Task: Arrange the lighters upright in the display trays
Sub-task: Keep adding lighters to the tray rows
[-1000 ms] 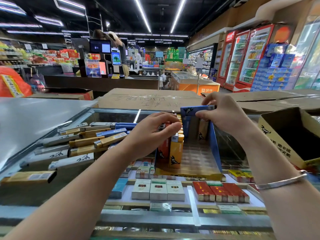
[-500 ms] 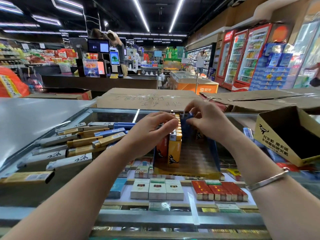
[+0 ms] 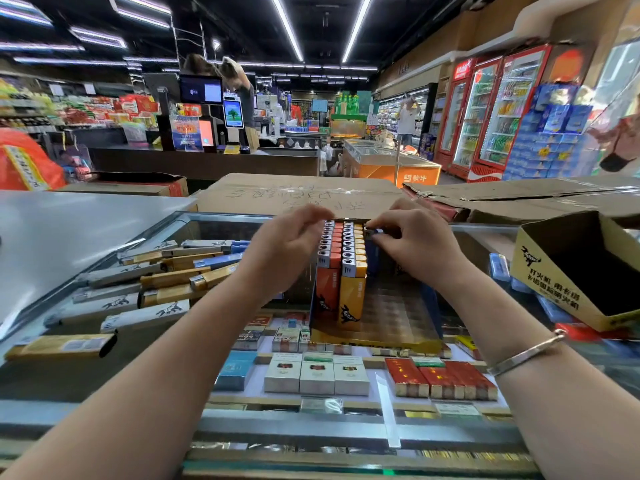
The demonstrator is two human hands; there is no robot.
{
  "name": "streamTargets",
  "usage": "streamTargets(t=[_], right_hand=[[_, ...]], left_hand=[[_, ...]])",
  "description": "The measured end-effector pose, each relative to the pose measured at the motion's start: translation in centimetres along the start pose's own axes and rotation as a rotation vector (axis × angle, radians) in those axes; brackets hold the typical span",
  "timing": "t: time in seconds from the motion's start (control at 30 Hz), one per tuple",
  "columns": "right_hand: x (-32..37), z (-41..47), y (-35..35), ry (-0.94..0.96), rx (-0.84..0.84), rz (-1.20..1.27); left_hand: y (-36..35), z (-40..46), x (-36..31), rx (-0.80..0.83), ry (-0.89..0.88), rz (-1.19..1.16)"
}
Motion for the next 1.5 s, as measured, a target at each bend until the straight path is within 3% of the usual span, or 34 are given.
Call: streamTargets(t=[0.1,0.27,0.4,0.67,0.97,1.1,1.27,1.5], right_hand=[[-0.5,0.0,0.4,-0.033,-0.096,0.048],[-2.0,0.2,1.0,-0.122,-0.249,0.05],[-3.0,0.4,0.8,-0.189,-0.189,0.068],[-2.6,0.4,0.5,-0.191,-0.104,0.1],[-2.6,0.3,0.5,-0.202,-0.131,0.13],[-2.7,0.3,0.5,-0.211,-0.135,0.137],[-2.6,0.3,0.5,-0.201,-0.126,0.143],[-2.4,0.3,0.6,-0.201,-0.139,0.137]], left_hand=[[2.6,0.5,2.0,-0.106,0.102,0.24],[5.0,-0.1,7.1,0.184,0.519,0.576],[4.9,-0.8,8.2,0.339,0.624,0.521],[5.1,-1.1,8.9,0.282,0.611,0.567],[4.8,-0.4,7.4,0.174,0.4,0.604],[3.7,-0.1,5.8,0.234,0.285,0.599],[2.6,-0.7,6.1,0.351,0.361,0.698],[2.3,-0.5,6.4,0.323,0.334,0.69]])
Point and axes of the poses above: each hand's wrist, its own z-axis towards the middle knuckle, its own y-axis out of the back of the hand, x = y × z, the point moved 5 cm from there along z, towards the middle knuckle, and after that the axes turned 3 degrees about -y, right-handed, at the moved point
